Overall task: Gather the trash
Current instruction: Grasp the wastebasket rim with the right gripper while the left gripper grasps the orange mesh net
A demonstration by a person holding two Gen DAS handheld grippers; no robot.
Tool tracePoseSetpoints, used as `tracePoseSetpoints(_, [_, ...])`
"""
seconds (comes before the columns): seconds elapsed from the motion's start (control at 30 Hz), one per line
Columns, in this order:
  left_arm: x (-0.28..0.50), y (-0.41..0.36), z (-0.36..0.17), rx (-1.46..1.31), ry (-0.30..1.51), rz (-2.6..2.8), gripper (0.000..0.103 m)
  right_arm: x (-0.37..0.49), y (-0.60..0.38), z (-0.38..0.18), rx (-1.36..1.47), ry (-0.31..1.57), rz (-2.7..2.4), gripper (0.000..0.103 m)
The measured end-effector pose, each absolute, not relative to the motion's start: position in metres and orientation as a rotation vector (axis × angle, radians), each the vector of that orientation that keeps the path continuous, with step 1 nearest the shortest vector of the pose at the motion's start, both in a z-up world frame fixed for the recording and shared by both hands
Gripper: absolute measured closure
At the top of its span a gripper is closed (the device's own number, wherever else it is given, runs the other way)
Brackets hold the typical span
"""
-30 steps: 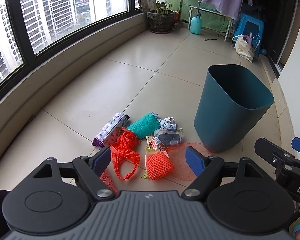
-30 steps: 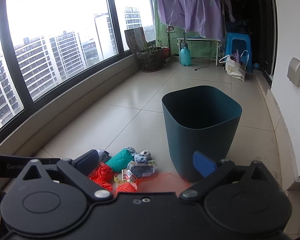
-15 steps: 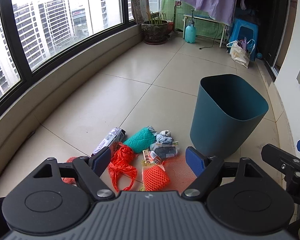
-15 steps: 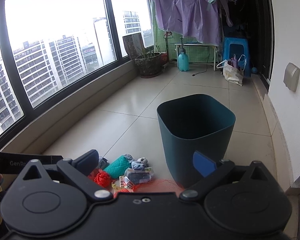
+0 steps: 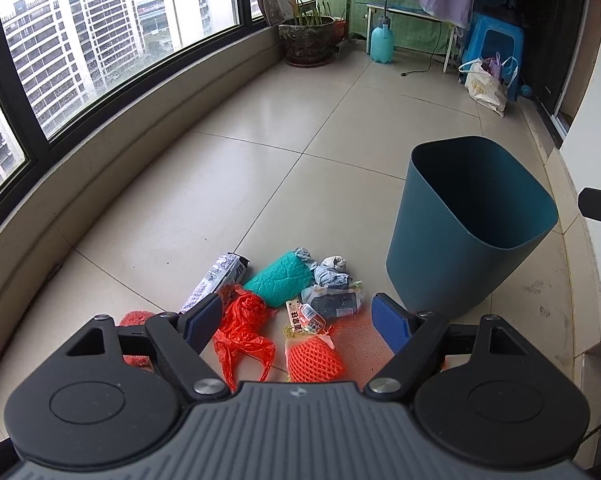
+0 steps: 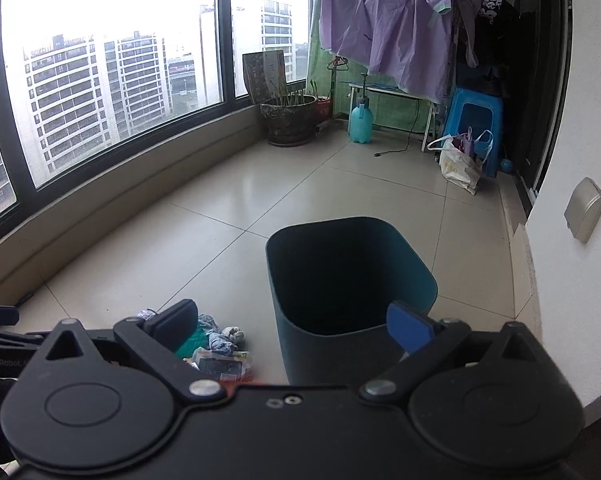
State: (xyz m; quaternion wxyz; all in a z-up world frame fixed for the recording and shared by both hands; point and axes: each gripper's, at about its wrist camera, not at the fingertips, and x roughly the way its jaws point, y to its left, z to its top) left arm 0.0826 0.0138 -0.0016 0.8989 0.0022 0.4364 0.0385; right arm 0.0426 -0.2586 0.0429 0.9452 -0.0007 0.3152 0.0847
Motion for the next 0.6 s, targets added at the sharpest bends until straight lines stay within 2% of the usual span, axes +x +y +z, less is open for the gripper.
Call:
tracePoseSetpoints(0.27, [0.139, 0.038, -0.025, -0.033, 1.031, 0.07, 0.021, 0.14, -0.299, 0.019, 0.023, 0.741, 0.104, 0.001])
tracePoseSetpoints(0.43, [0.176, 0.052, -0.045, -0.027, 1.116, -0.002, 0.021, 0.198, -0.329, -0.015, -0.021, 0.814, 0.067, 0.001])
tracePoseSetpoints(0.6, [0.202, 0.046, -0.077, -0.049, 1.208, -0.064, 0.021, 0.232, -0.357, -0.051, 0.013, 0.905, 0.011, 0.007])
